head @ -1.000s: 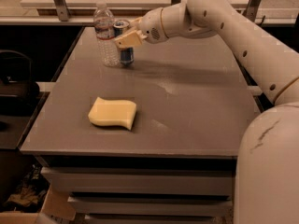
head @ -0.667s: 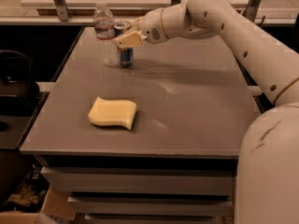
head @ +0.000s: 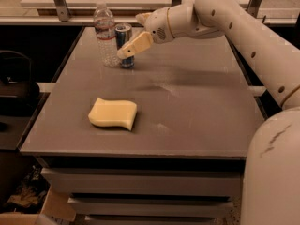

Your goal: Move redbull can near water bottle

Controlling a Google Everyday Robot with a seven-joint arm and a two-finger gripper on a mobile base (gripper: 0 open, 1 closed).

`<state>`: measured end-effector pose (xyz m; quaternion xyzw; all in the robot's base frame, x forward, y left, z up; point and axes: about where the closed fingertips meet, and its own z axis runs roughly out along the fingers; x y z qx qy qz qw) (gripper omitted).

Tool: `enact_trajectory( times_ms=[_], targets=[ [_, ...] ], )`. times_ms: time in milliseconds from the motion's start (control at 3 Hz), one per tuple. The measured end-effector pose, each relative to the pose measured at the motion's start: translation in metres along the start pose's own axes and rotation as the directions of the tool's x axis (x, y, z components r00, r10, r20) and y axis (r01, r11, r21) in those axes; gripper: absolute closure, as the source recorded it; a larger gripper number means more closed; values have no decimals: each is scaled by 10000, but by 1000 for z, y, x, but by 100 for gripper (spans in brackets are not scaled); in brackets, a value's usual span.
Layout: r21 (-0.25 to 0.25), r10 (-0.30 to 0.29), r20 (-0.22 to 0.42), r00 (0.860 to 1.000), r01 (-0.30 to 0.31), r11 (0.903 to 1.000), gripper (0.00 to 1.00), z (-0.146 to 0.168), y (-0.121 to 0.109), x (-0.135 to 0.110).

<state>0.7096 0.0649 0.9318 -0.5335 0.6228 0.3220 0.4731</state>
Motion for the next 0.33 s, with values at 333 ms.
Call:
enact_trajectory(
  times_ms=[333],
  targets=[
    [-27,-50,109,9999,51,10000,0,-12,1,-4]
  ],
)
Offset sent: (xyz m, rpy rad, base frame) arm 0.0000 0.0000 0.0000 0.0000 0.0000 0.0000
